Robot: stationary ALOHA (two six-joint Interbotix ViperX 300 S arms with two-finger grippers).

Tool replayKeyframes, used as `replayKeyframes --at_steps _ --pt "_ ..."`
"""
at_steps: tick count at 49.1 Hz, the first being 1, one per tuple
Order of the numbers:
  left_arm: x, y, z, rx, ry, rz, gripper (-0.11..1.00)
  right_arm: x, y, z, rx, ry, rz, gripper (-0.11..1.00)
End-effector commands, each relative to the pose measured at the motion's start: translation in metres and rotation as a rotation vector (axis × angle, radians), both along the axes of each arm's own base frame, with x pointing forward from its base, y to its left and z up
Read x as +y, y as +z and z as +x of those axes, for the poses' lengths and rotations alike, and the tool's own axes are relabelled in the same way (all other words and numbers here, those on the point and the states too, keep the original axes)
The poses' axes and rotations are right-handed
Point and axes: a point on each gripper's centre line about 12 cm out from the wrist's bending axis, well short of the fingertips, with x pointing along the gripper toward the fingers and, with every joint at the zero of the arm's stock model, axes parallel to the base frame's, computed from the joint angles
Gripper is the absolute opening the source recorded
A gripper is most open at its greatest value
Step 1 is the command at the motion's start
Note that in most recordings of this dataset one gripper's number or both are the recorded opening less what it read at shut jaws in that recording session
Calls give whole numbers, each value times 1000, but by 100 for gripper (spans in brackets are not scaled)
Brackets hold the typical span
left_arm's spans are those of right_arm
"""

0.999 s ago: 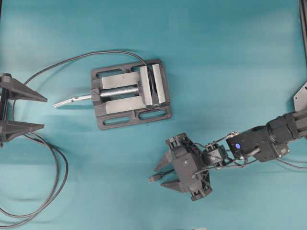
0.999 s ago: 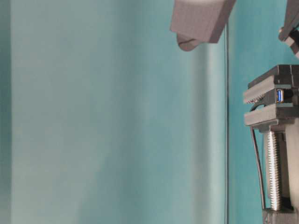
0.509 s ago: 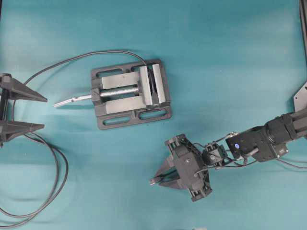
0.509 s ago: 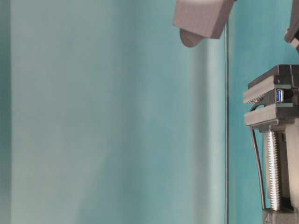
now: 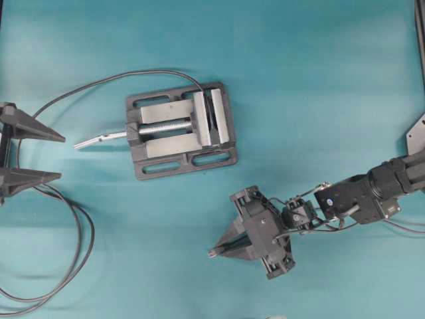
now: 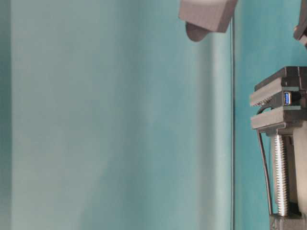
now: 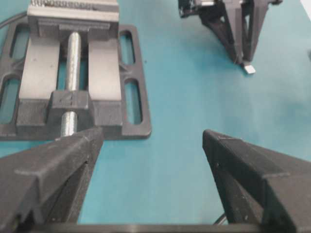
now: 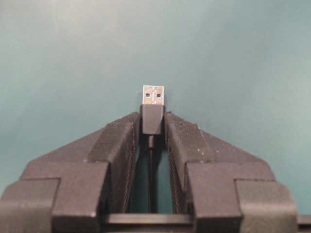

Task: Insert the USB cable into the fixed female connector.
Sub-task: 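Hold the USB-A plug in the right gripper and rotate toward the vise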

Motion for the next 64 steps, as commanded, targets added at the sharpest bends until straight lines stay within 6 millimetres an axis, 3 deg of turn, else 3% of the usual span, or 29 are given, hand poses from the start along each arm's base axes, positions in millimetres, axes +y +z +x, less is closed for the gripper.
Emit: replayKeyframes --at_steps 1,12,27,42,64 --pt "0 1 1 2 2 -7 100 -3 9 6 -33 -15 13 20" --pt "0 -4 -1 19 2 -8 100 -17 10 11 -31 -83 34 20" --pt "0 -11 -4 33 7 -14 100 -18 15 18 -52 -105 52 20" --pt "1 -21 -8 20 27 -63 100 -19 18 15 -87 -227 110 20" --pt "1 -22 -9 33 31 -75 100 -24 24 10 -175 -449 29 20"
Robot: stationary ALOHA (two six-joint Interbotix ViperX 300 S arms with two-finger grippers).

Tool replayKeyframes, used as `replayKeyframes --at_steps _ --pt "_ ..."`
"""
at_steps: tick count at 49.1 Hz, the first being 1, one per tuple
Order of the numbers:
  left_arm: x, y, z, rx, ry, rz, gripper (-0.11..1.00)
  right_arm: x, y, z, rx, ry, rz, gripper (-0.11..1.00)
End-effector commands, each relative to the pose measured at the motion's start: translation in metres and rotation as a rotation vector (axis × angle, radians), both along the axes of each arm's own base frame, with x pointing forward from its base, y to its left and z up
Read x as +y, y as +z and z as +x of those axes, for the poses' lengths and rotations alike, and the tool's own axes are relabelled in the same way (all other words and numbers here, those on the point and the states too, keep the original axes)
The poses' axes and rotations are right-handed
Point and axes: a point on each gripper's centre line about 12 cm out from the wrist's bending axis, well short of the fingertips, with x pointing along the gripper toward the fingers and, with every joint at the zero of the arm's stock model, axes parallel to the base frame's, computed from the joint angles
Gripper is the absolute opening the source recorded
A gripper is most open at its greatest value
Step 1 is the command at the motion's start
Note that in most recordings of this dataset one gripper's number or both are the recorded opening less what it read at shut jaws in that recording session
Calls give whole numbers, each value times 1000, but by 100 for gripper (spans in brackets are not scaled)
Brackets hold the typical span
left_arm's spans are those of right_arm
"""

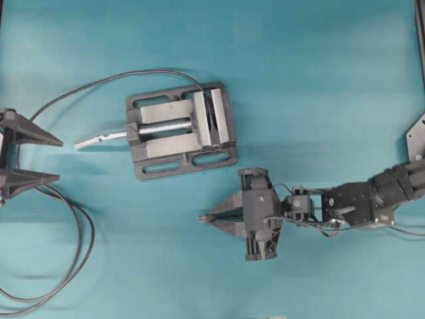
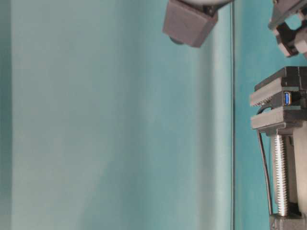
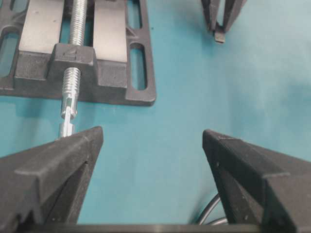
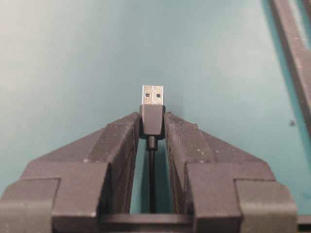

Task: Insert the USB cable into the fixed female connector.
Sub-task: 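Hold the USB-A plug in the right gripper and rotate toward the vise, then carry the plug with the right gripper over the blue port in the vise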

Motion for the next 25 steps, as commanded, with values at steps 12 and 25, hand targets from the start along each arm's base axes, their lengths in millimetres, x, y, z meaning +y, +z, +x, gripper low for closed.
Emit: replayKeyframes --at_steps 12,25 --pt "0 4 2 -9 3 -8 100 -3 16 -6 -86 -278 -4 20" --pt "0 4 2 -10 3 -8 100 -1 6 -3 -92 -482 -27 20"
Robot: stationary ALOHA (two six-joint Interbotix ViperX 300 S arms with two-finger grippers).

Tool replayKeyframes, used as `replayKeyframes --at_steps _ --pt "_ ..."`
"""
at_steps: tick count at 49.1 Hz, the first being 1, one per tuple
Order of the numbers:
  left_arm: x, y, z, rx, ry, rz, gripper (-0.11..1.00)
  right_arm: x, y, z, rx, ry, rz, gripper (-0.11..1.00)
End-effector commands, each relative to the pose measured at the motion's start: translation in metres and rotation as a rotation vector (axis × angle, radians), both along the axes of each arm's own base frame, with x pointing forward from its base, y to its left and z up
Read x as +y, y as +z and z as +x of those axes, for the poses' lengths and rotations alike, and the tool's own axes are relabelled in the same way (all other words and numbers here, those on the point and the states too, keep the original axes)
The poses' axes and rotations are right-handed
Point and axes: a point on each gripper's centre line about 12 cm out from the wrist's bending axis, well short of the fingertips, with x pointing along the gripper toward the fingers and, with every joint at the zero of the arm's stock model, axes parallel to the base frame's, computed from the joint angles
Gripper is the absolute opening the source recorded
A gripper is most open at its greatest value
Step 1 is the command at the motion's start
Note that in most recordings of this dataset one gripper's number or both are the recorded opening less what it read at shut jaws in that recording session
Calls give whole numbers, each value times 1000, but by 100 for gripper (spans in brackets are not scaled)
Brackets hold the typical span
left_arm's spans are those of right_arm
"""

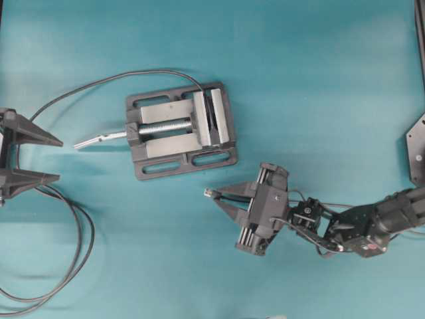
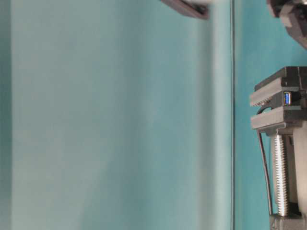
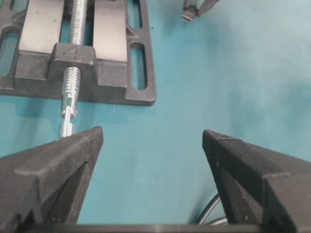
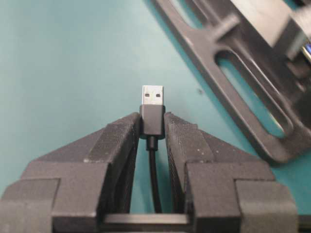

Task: Insert the USB cable into the fixed female connector.
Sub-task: 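Carry the plug with the right gripper over the blue port in the vise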

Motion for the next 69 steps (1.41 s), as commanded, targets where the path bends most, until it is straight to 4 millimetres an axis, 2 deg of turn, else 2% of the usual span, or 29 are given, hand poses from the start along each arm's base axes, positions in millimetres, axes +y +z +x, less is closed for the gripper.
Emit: replayKeyframes --at_steps 1,15,26,44,69 --pt "0 5 2 -12 4 -8 100 4 10 8 -54 -74 14 20" --pt "0 5 2 -12 4 -8 100 11 3 18 -40 -345 -7 20" --pt "0 5 2 -12 4 -8 100 9 9 13 -58 -512 -20 20" --pt "0 4 2 -10 4 -8 100 12 7 17 -57 -695 -14 20" --pt "0 4 2 -10 4 -8 100 13 10 30 -83 -830 -48 20"
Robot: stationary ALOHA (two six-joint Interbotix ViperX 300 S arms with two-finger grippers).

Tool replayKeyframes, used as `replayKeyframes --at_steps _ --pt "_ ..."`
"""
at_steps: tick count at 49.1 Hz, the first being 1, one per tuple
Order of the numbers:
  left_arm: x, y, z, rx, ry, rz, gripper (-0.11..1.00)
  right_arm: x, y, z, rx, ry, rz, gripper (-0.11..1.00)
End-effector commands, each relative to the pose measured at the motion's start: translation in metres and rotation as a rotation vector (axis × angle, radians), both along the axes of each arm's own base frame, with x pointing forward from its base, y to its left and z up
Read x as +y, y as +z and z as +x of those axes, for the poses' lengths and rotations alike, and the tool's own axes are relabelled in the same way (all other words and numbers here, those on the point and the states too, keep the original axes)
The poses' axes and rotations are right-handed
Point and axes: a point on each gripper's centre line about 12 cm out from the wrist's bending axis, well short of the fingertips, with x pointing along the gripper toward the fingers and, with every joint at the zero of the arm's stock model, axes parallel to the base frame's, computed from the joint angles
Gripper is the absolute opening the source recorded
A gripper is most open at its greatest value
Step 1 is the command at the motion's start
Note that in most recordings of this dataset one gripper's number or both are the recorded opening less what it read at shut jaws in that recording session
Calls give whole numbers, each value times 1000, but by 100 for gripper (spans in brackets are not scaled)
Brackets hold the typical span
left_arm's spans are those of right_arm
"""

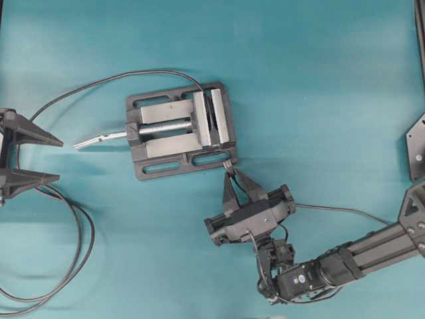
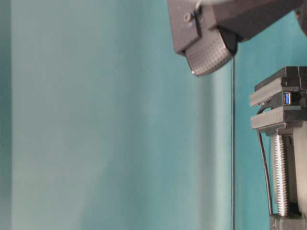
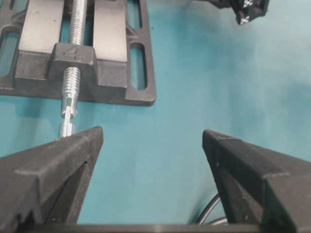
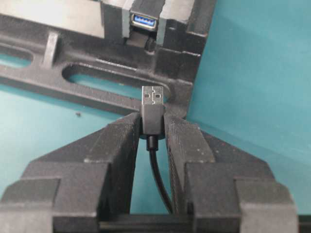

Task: Insert the USB cable into the fixed female connector.
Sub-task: 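Carry the plug with the right gripper over the blue port in the vise, then align the plug tip with the blue port using the right gripper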

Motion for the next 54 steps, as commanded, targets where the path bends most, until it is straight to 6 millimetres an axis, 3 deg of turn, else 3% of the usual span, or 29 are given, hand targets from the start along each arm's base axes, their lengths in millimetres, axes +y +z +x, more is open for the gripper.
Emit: replayKeyframes --at_steps 1,54 --pt "0 3 2 -7 4 -6 100 -2 13 8 -40 -26 10 20" --pt "0 4 2 -9 4 -6 100 -6 25 29 -108 -113 36 20"
